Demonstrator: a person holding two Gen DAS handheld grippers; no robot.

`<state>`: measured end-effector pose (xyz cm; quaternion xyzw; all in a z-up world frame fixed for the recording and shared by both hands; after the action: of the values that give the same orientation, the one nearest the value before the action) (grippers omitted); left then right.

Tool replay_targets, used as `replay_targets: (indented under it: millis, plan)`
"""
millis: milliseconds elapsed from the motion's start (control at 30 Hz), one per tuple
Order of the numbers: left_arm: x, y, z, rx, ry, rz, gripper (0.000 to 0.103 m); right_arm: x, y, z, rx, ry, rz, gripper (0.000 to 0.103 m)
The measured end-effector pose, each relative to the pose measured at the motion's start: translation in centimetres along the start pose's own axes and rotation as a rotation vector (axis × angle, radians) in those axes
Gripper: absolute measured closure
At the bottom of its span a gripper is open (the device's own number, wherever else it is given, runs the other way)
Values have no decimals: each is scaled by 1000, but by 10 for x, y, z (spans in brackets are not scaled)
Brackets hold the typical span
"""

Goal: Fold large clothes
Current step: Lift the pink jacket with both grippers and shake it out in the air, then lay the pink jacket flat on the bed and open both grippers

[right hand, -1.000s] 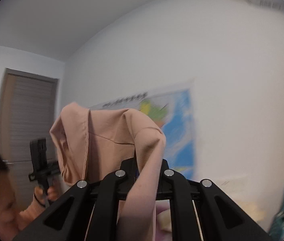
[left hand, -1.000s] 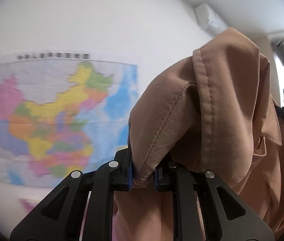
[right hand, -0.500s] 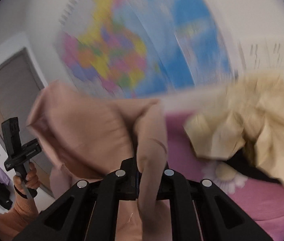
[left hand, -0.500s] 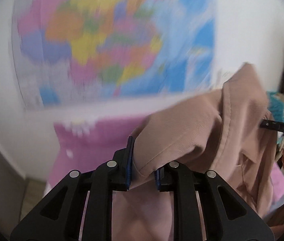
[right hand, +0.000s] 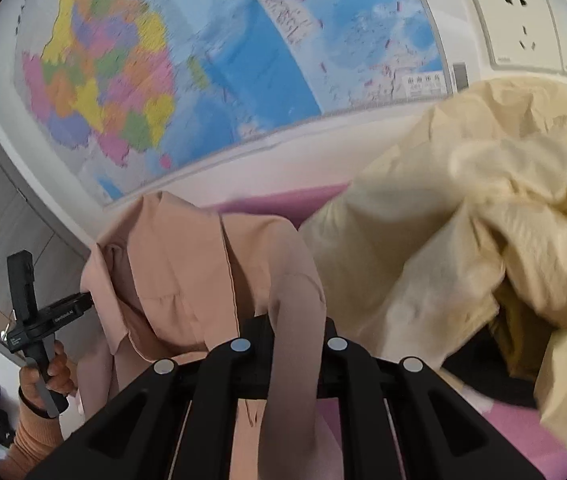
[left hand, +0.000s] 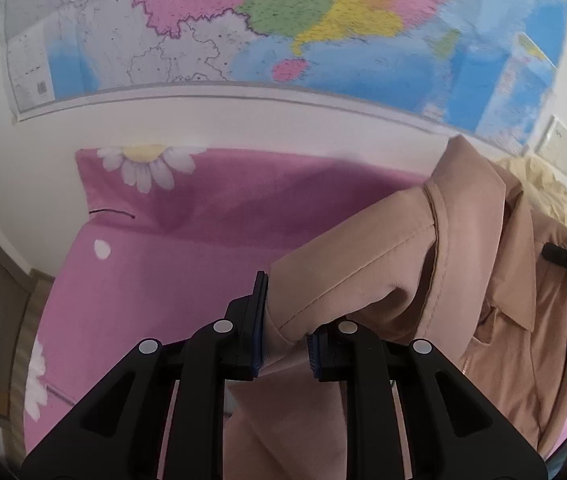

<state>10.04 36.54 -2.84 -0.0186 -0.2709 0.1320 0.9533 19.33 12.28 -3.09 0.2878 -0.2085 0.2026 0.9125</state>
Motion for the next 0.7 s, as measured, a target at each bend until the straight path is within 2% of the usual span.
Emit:
replay_targets:
  millis: [133, 233, 300, 333, 400, 433, 467, 500, 533, 567, 633, 700]
  plan:
    - [27, 2, -8, 14, -11, 6, 85, 28, -14, -8, -25, -30, -21, 95]
    - [38, 1, -37, 38, 16, 1, 84, 35, -28, -27, -37, -6, -48, 95]
    - [38, 2, -62, 43, 66, 8, 78, 34, -36, -43, -64, 31, -58, 94]
    - [36, 4, -79, 76, 102, 9, 74, 32, -41, -51, -79, 54, -62, 94]
    - [33, 9, -96, 133, 121, 8, 57, 29, -46, -52, -107, 53, -65, 88]
    - [31, 12, -99, 140, 119, 13, 45, 28, -45, -50, -107, 55, -56, 80]
    - [29, 15, -99, 137, 109, 23, 40, 28, -43, -47, -107, 53, -47, 67]
    - [27, 17, -96, 109, 96, 24, 40, 28, -41, -40, -109, 44, -34, 59]
    - [26, 17, -91, 84, 89, 23, 37, 26, -38, -29, -113, 32, -20, 40]
    - [25, 19, -82, 65, 70, 24, 33, 28, -34, -23, -115, 21, -10, 28]
    - [23, 23, -59, 60, 6, 16, 24, 19, -30, 6, -143, -23, 26, 18]
    - [20, 23, -31, 42, -61, -4, 22, 4, -28, 28, -152, -41, 57, 18]
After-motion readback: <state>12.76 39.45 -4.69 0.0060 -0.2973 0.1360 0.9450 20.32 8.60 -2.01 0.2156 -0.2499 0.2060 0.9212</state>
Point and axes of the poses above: each gripper's, at about its wrist camera, not at the fingertips, and z roughly against the way its jaws point, y to its left, x to its top, the point moved 7 cm from there along -z, roughly the way its jaws point, and after that the axes turned 11 degrees about y, right-handed, at the moved point
